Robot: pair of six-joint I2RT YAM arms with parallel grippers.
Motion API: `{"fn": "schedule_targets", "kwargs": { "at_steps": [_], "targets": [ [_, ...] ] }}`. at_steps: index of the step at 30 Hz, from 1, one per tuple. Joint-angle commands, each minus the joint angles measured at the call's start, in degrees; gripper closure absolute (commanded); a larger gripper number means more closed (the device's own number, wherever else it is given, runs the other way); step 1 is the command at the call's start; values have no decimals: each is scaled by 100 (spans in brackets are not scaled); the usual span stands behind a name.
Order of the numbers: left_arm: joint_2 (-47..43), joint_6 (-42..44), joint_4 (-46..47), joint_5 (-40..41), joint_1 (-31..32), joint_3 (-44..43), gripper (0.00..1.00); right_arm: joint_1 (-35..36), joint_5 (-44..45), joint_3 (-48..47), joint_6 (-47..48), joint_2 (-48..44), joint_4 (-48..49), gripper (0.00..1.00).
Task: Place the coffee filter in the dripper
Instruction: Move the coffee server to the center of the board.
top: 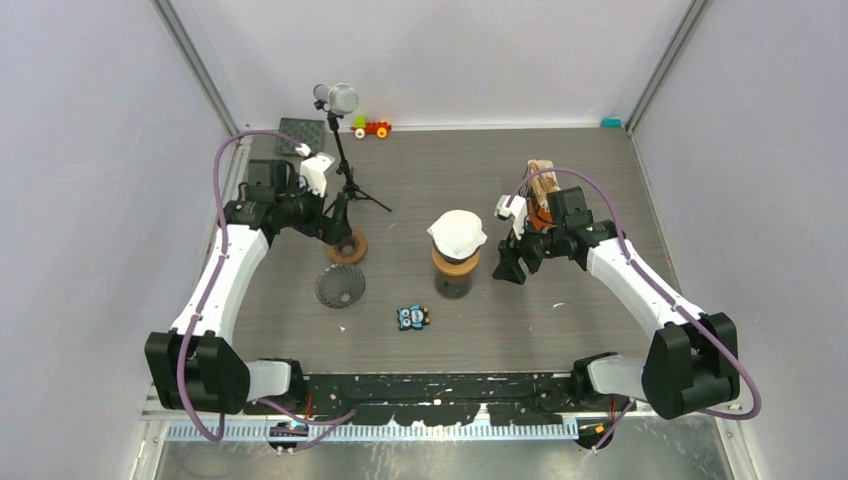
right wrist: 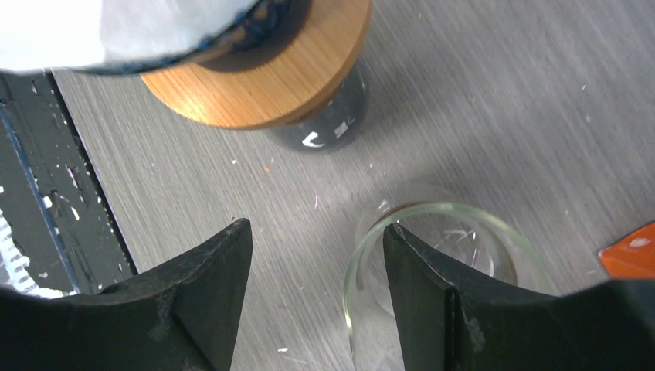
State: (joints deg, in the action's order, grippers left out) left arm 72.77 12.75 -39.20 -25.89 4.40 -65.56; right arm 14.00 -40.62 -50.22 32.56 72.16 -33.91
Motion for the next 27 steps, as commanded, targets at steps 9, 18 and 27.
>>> {"fn": "schedule_targets", "kwargs": {
  "at_steps": [9,18,27],
  "targets": [
    [70,72,255,-21,-14,-224,0,-11,795,-357,365,-389,-89,35],
    [132,19,317,-115,-14,-247,0,-138,1727,-244,537,-476,-538,50],
    [81,64,303,-118,-17,-213,0,-804,1895,-333,732,-686,-842,63]
  ]
}}
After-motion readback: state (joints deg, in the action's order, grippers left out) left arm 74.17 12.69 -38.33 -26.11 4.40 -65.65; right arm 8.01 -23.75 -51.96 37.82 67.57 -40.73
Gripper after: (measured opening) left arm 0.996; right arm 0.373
